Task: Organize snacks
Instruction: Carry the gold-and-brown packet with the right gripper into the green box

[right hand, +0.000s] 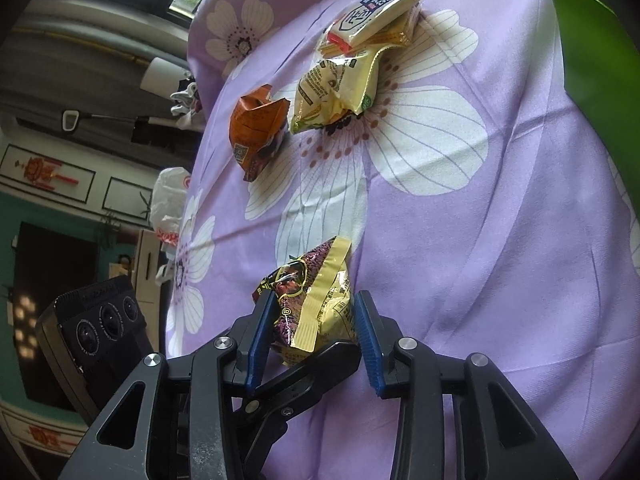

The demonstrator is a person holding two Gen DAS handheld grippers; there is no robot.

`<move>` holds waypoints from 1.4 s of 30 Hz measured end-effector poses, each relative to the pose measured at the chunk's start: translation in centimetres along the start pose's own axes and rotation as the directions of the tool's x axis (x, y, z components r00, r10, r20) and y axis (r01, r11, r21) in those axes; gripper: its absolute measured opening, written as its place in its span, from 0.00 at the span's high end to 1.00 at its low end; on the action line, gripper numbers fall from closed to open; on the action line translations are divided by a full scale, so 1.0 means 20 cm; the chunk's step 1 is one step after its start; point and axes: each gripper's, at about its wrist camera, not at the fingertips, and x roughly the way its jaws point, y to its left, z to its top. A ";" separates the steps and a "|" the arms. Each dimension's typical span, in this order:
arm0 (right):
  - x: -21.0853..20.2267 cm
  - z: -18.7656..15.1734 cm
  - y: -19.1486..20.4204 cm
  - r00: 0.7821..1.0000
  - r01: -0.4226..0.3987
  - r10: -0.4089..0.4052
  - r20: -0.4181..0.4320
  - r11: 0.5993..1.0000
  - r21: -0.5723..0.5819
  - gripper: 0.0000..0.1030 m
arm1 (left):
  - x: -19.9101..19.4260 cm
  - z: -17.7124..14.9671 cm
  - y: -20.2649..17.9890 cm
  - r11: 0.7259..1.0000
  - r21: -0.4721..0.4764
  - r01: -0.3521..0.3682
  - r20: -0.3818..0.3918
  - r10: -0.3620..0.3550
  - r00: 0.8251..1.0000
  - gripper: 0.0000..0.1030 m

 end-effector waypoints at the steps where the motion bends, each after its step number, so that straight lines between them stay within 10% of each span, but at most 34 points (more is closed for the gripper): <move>1: 0.00 0.00 0.00 1.000 -0.002 0.002 0.000 1.000 0.001 0.62 | 0.00 0.00 0.00 1.000 0.002 -0.002 0.000 0.002 1.000 0.39; 23: -0.32 -0.01 0.14 0.988 -0.040 0.052 0.147 0.996 -0.085 0.62 | -0.19 0.07 -0.27 0.993 0.121 0.004 0.134 -0.021 0.991 0.45; 42: -0.98 -0.01 -0.21 0.895 -0.061 0.031 0.445 0.997 0.052 0.61 | 0.06 0.22 -0.97 0.929 0.359 0.093 0.088 -0.133 0.987 0.45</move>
